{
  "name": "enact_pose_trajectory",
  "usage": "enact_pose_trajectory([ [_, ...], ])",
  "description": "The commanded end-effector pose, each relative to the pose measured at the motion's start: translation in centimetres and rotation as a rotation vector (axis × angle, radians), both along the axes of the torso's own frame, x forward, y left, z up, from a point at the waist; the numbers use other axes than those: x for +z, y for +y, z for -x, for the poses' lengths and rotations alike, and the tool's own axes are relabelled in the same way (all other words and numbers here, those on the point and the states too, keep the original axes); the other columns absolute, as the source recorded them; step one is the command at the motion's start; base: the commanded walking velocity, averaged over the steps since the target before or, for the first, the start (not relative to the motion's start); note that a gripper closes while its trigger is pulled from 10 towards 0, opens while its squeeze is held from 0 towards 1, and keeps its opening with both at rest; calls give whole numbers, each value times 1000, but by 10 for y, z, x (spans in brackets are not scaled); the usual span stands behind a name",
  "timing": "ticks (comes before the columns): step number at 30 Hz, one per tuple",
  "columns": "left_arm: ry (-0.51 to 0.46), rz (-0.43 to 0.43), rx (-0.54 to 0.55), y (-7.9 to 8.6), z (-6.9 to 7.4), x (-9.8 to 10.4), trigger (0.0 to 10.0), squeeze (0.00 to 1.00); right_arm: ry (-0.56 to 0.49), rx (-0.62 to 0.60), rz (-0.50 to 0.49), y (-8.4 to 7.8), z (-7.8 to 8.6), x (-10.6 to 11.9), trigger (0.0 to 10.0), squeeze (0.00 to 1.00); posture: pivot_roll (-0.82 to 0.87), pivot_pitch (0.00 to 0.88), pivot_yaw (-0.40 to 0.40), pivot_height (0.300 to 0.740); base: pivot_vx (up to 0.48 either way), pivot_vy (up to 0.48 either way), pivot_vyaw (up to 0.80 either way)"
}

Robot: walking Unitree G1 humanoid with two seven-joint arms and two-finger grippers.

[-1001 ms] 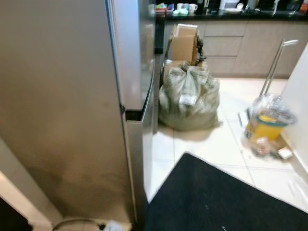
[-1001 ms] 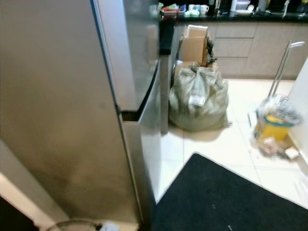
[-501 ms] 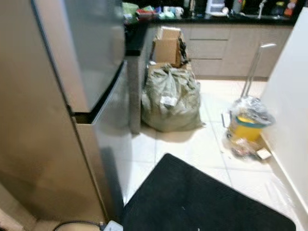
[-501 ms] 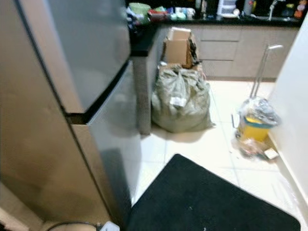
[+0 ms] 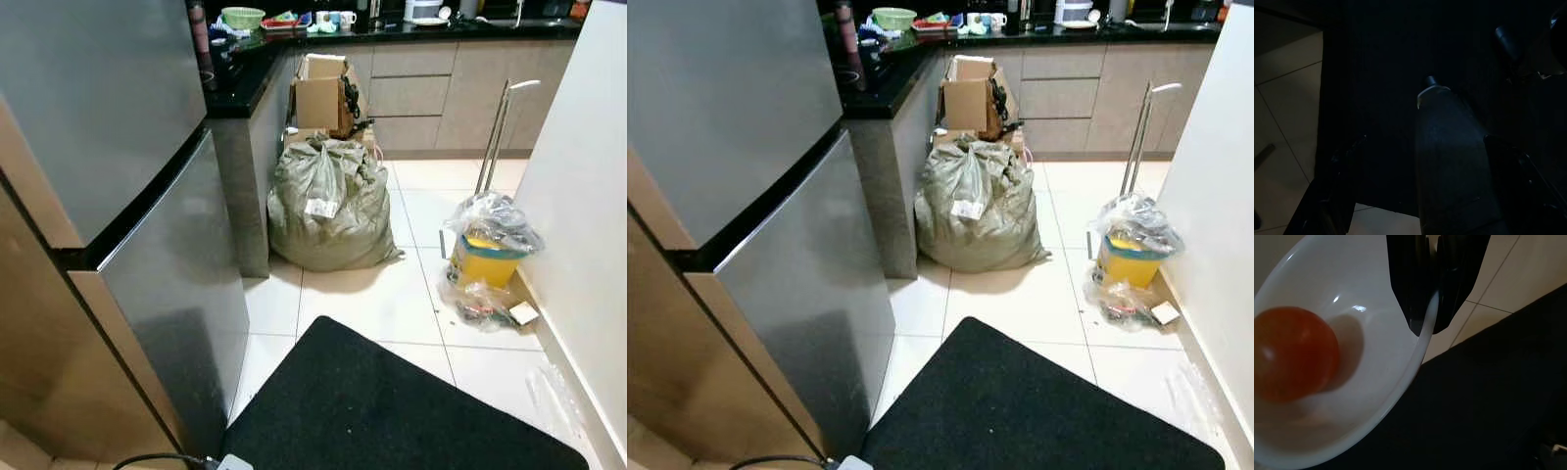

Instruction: Restocking fridge

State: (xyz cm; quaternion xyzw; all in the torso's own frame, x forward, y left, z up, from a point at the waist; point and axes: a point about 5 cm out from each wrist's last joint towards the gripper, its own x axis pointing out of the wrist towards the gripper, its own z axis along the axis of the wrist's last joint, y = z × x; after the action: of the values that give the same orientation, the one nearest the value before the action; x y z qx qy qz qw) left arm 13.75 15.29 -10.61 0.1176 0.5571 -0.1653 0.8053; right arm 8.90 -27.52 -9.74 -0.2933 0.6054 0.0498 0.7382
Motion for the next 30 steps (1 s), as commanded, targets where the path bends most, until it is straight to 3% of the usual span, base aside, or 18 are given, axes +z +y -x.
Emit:
enact_pose_trajectory([
  [1,-3,-12,22,3,1,0,10000,0,-24,-11,-48,6,-6,-1,10000,0,-180,0,42,740,0,0,788],
  [10,-28,-20,47,5,-3,1,10000,0,-22,-11,-61,8,-7,-1,10000,0,-176,0,41,740,0,0,788],
  [19,-88,-2,108,4,-16,6,10000,0,-11,-9,-61,6,-5,-1,10000,0,-173,0,37,740,0,0,788],
  [27,-87,7,105,2,-17,6,10000,0,-30,-5,-61,7,-7,0,10000,0,-169,0,36,740,0,0,788],
  [30,-68,19,81,1,-13,5,10000,0,-13,14,-57,9,-8,-1,10000,0,-169,0,40,740,0,-317,0],
])
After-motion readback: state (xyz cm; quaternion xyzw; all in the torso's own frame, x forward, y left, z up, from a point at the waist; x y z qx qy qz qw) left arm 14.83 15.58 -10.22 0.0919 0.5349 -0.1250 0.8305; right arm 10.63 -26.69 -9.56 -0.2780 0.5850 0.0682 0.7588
